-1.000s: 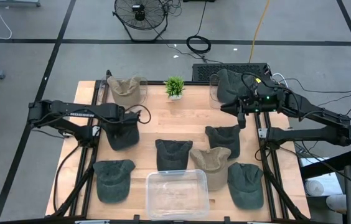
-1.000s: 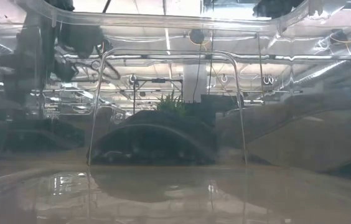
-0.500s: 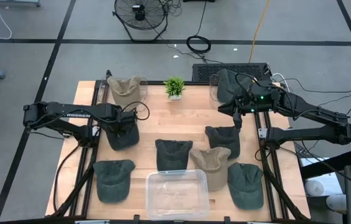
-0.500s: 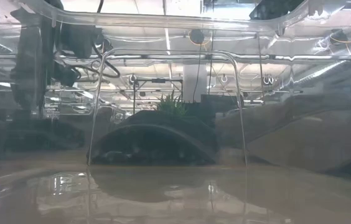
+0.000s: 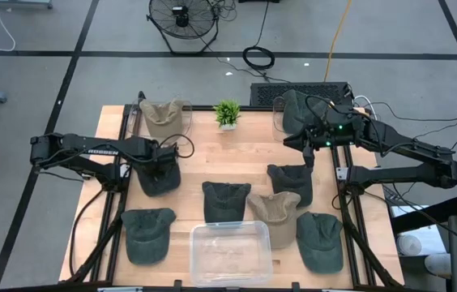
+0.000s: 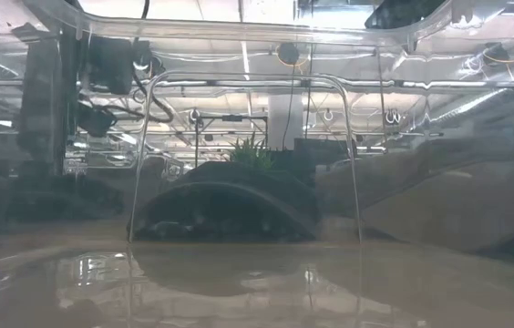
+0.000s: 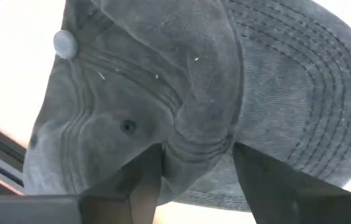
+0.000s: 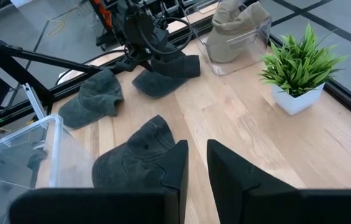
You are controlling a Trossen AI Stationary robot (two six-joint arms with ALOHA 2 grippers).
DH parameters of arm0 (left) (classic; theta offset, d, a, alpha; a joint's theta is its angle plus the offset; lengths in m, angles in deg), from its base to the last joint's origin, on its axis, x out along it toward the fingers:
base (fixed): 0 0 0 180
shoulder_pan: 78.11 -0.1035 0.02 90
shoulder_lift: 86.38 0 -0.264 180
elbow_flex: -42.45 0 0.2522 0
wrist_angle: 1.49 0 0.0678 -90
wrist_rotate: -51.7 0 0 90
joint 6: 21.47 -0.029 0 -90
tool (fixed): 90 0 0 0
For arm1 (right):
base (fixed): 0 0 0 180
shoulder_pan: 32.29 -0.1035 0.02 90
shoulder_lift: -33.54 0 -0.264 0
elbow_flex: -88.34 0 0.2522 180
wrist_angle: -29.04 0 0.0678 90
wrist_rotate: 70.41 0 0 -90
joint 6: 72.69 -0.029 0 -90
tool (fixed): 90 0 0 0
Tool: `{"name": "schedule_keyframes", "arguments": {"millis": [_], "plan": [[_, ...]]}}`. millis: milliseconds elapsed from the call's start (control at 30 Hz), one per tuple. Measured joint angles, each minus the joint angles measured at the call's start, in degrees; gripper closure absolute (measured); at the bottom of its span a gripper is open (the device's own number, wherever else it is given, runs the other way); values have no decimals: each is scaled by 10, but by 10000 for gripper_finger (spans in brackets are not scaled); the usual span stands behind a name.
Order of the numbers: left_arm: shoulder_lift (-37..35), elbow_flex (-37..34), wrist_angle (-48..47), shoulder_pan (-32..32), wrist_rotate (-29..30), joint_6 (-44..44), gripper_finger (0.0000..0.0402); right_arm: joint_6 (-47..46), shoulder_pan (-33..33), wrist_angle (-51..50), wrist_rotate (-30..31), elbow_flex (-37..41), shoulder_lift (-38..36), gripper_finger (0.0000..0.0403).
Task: Pick & Place hat
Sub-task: Put the top left black cap into the white transparent bin
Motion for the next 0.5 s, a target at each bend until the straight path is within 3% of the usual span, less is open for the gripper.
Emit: {"name": "schedule_keyframes", "arguments": {"millis": [500], "plan": [[0,-6,14,0,-50,10,305,0,0,0,0,0,1,353]]}}
